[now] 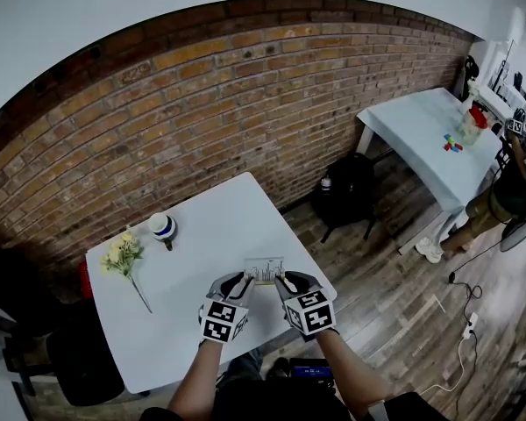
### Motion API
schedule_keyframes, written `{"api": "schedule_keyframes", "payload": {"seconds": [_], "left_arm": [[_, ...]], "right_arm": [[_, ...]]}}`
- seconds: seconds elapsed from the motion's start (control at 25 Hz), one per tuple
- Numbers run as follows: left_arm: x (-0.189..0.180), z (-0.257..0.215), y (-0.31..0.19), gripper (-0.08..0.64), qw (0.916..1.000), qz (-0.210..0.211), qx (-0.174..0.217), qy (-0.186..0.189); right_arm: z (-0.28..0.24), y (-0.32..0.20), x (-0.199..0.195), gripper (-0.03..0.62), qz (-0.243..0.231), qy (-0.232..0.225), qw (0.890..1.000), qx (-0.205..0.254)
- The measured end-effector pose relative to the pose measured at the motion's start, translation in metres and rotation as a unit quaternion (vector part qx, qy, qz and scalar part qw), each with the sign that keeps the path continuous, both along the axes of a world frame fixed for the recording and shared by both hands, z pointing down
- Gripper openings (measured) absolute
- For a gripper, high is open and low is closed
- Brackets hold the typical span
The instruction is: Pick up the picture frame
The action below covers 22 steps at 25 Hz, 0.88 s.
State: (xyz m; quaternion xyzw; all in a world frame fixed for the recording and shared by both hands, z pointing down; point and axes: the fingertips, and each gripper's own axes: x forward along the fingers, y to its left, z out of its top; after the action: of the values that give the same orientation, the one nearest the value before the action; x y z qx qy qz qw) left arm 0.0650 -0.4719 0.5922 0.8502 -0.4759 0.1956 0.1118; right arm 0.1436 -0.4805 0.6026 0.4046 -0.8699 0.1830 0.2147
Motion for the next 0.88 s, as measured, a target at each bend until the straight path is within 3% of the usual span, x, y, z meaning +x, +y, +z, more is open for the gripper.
{"api": "schedule_keyframes", "payload": {"seconds": [0.48, 0.88], "left_arm": [[0.007, -0.010, 0.033, 0.104, 0.9998, -0.016, 0.001, -0.011], [0.005, -0.013, 0.065, 0.103, 0.9998, 0.007, 0.004, -0.017]], "right_arm": [[-0.008, 0.030, 0.006, 0.093, -0.018, -0.010, 1.000, 0.004], [-0.010, 0.064, 0.005, 0.092, -0.006, -0.012, 1.000, 0.008]]}}
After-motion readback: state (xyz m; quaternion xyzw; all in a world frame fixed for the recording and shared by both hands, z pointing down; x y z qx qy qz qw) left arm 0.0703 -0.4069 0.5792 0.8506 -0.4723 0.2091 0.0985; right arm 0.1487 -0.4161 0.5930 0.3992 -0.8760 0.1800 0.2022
